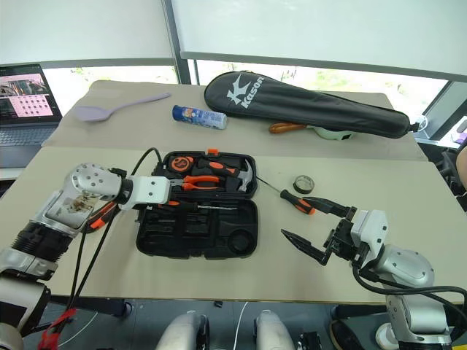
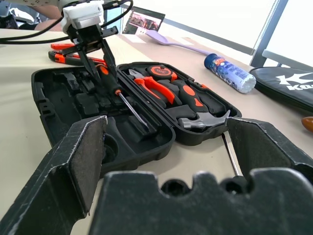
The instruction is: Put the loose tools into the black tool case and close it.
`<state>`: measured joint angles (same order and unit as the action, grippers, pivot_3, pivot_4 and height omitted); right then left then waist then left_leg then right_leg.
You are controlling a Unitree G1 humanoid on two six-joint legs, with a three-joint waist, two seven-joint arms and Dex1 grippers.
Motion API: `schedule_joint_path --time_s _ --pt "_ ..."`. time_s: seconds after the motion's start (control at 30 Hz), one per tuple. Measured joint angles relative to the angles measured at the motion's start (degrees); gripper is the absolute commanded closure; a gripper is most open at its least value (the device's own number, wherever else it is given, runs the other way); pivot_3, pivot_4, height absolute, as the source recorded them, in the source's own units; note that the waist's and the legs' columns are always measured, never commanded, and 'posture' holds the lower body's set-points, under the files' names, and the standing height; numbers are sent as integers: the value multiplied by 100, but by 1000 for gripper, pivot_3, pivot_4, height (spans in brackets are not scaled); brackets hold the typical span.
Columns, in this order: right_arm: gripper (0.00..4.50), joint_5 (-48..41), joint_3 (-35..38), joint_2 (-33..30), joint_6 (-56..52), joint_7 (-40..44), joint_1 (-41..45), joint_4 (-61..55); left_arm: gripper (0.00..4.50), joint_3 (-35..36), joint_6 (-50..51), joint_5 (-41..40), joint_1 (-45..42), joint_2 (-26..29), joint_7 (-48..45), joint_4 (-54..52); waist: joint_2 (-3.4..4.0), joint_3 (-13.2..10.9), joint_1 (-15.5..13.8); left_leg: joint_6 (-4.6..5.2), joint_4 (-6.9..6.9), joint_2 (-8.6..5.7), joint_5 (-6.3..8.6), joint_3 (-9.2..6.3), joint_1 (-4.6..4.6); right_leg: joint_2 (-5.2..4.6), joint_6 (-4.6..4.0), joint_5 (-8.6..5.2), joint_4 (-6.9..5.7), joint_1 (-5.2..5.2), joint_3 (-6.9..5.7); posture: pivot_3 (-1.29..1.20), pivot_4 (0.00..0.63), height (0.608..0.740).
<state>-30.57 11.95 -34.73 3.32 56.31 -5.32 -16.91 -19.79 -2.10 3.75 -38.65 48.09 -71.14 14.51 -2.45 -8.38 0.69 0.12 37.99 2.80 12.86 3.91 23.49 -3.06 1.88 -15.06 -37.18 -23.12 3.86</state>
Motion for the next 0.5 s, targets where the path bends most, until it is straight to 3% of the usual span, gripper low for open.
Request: schedule_joint_path --time_s 0.2,0.27,0.3,0.43,0.5 --pt "0 -5 -16 0 -36 2 5 -17 3632 69 -5 52 86 -16 41 31 0 0 -8 0 2 -1 0 0 0 -1 0 0 0 1 -1 0 150 740" --pt "0 -6 -19 0 -83 1 13 -29 2630 99 -2 52 86 -97 59 104 1 0 -9 0 2 -1 0 0 -1 -1 0 0 0 2 -1 0 150 740" --pt "0 -6 -25 0 -114 1 24 -38 2465 122 -17 53 84 -185 133 171 1 0 -17 0 2 -1 0 0 -1 -1 1 0 0 2 -1 0 150 740" --pt "0 -9 -53 -1 -234 -2 61 -105 943 537 -27 -398 166 -711 342 206 2 0 -100 1 25 0 0 -4 15 -3 5 3 -3 0 -8 0 150 740" --pt "0 -14 -80 -1 -277 -2 64 -170 943 836 26 -719 279 -839 464 107 2 0 -103 5 32 2 3 -6 27 -3 6 3 -4 -6 -10 0 150 740"
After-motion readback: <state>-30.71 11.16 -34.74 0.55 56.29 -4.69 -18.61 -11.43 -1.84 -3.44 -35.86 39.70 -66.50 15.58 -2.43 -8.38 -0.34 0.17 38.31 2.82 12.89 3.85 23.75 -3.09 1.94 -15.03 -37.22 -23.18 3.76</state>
